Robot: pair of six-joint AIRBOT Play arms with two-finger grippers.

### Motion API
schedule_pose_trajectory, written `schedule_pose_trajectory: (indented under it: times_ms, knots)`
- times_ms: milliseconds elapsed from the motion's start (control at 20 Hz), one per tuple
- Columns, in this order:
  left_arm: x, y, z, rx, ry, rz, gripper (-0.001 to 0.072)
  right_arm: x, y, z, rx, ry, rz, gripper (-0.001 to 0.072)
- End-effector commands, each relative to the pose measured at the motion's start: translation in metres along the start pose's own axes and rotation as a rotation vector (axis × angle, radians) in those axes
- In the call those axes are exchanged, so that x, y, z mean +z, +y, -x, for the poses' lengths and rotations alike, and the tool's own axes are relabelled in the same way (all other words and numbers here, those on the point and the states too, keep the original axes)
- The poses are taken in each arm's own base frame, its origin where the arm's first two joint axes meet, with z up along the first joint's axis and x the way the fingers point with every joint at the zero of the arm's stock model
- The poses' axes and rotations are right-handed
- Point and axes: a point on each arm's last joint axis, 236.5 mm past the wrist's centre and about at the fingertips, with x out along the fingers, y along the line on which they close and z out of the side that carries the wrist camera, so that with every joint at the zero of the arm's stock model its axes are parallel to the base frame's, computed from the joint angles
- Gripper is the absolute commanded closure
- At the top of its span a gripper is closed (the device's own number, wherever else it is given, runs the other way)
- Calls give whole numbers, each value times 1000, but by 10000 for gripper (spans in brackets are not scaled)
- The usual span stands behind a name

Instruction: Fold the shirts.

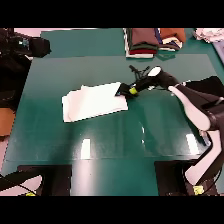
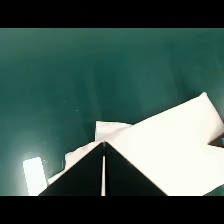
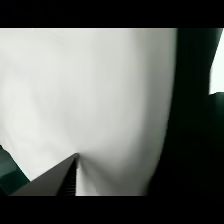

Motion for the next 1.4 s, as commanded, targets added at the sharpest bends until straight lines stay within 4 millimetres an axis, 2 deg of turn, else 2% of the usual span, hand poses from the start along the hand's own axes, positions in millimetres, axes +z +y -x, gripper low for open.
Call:
schedule_pose_trajectory:
  times_ms: [0, 50, 150, 250, 350, 500, 600, 700, 800, 900, 1000, 1050, 1150, 1250, 1350]
  knots:
    - [-2, -5, 0, -19, 9, 7, 685, 14, 31, -46, 73, -4, 47, 514]
    - [-2, -6, 0, -25, 10, 10, 685, 17, 41, -50, 80, -7, 92, 697]
    - [-2, -11, 0, -45, 8, 18, 686, 32, 61, -40, 88, -52, 152, 692]
    - [-3, -19, -1, -54, 9, 3, 687, 56, 69, -1, 41, -123, 232, 692]
    - [-5, -41, -3, -92, 14, -45, 686, 78, 60, 60, -61, -208, 278, 692]
    - [-9, -82, -4, -159, 10, -112, 686, 94, 19, 174, -247, -362, 239, 692]
    - [-9, -105, -3, -195, -3, -141, 686, 87, -18, 258, -352, -458, 168, 691]
    - [-9, -119, -2, -219, -14, -157, 686, 72, -54, 336, -428, -565, 78, 691]
    - [-5, -130, -1, -238, -38, -167, 686, 52, -87, 406, -489, -680, -22, 692]
    - [-2, -139, 0, -253, -56, -170, 685, 28, -118, 461, -539, -779, -118, 692]
    - [0, -142, 1, -267, -65, -155, 686, 7, -144, 501, -580, -861, -198, 692]
    - [0, -142, 1, -267, -65, -155, 686, -1, -154, 515, -590, -889, -230, 692]
    - [0, -143, 1, -274, -63, -151, 686, -9, -165, 528, -601, -913, -262, 692]
    - [0, -144, 1, -278, -63, -146, 685, -5, -164, 536, -611, -945, -254, 692]
    - [0, -144, 1, -278, -63, -146, 686, 6, -146, 549, -622, -986, -202, 692]
